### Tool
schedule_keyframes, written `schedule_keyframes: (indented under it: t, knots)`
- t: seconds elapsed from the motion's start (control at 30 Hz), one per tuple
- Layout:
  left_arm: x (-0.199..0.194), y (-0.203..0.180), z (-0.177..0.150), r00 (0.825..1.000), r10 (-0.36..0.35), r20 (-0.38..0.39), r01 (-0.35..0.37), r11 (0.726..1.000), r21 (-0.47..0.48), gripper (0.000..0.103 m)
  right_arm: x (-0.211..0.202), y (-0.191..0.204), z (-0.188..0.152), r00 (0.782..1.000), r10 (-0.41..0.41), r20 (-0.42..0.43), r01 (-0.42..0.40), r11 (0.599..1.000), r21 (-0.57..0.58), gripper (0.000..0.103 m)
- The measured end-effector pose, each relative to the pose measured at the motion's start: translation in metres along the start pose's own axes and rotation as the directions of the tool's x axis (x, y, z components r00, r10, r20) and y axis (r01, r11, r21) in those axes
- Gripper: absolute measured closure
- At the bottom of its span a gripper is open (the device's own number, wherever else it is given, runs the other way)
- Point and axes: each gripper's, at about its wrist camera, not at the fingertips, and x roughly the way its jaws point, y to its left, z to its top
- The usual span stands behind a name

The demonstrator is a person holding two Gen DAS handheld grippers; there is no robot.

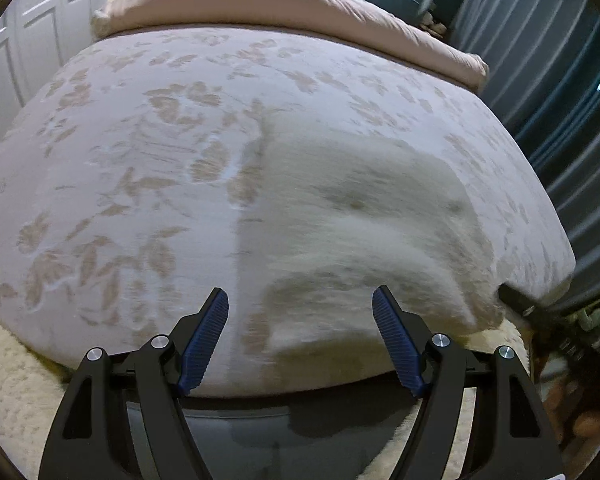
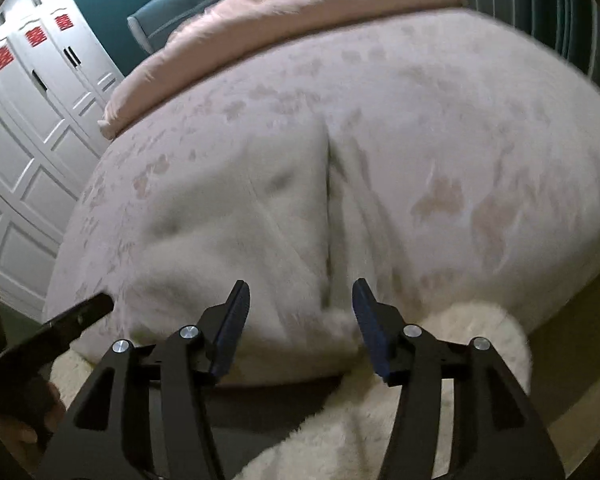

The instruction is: Fold small clothes

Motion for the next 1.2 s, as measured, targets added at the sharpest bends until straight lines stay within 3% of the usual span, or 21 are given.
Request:
schedule_keyframes:
  t: [0.07, 0.1, 0.13, 0.17, 0.27, 0.33, 0.4, 0.43, 0.5, 0.67, 0.77, 0.83, 1.0, 1.2]
  knots:
    - [0.009, -0.014, 0.0, 1.0, -0.01, -0.019, 0.01, 1.0, 0.02, 0.031, 0.017, -0.009, -0.003, 0.999, 0.023, -0.039, -0.022, 0.999, 0.032, 0.053]
    - [0.011, -0.018, 0.001, 1.0, -0.011, -0.024, 0.012, 1.0, 0.028, 0.031, 0.02, -0.011, -0.004, 0.999, 0.015, -0.052, -0.013, 0.999, 0.03, 0.061]
    - [0.014, -0.023, 0.002, 1.0, -0.007, -0.025, 0.008, 0.999, 0.041, 0.031, 0.026, -0.01, -0.003, 0.998, 0.007, -0.06, -0.005, 1.0, 0.025, 0.086]
    - [0.015, -0.027, 0.002, 1.0, 0.005, -0.026, -0.004, 0.998, 0.055, 0.031, 0.026, -0.009, 0.003, 0.998, 0.031, -0.053, -0.029, 0.999, 0.039, 0.088]
    - [0.017, -0.033, 0.004, 1.0, 0.029, -0.012, -0.028, 0.997, 0.077, 0.031, -0.015, -0.003, 0.018, 0.99, 0.098, 0.103, -0.1, 0.995, 0.015, 0.09]
    - [0.024, -0.032, 0.004, 0.999, 0.043, -0.021, -0.041, 0.996, 0.076, 0.031, -0.026, -0.007, 0.024, 0.988, 0.084, 0.132, -0.086, 0.996, 0.007, 0.09]
    - [0.037, -0.03, 0.002, 0.997, 0.064, -0.046, -0.061, 0.996, 0.07, 0.031, 0.003, -0.021, 0.022, 0.999, 0.009, 0.046, -0.01, 1.0, 0.009, 0.09]
    - [0.045, -0.029, 0.0, 0.996, 0.07, -0.061, -0.065, 0.995, 0.069, 0.031, 0.036, -0.033, 0.016, 0.997, -0.036, -0.069, 0.038, 0.999, 0.026, 0.09]
    - [0.059, -0.028, -0.004, 0.991, 0.09, -0.095, -0.084, 0.994, 0.072, 0.029, 0.061, -0.046, 0.007, 0.99, 0.002, -0.139, 0.011, 0.996, 0.094, 0.09]
    - [0.06, -0.027, -0.007, 0.99, 0.114, -0.082, -0.106, 0.99, 0.095, 0.027, 0.025, -0.039, 0.017, 0.997, -0.003, -0.076, 0.011, 0.995, 0.102, 0.084]
    - [0.057, -0.027, -0.005, 0.99, 0.115, -0.086, -0.107, 0.99, 0.091, 0.027, -0.007, -0.03, 0.024, 0.999, -0.045, 0.017, 0.044, 0.996, 0.072, 0.084]
    - [0.053, -0.027, -0.006, 0.99, 0.112, -0.084, -0.105, 0.991, 0.088, 0.028, -0.024, -0.015, 0.027, 0.998, -0.016, 0.063, 0.014, 0.999, 0.029, 0.084]
    - [0.022, -0.02, -0.005, 0.995, 0.091, -0.051, -0.088, 0.994, 0.064, 0.028, -0.013, 0.032, 0.027, 0.996, 0.088, 0.019, -0.086, 0.992, -0.097, 0.084]
    - [-0.013, 0.016, -0.003, 0.987, 0.162, -0.011, -0.161, 0.987, 0.027, 0.028, 0.024, 0.085, 0.02, 0.99, 0.131, -0.054, -0.139, 0.967, -0.213, 0.084]
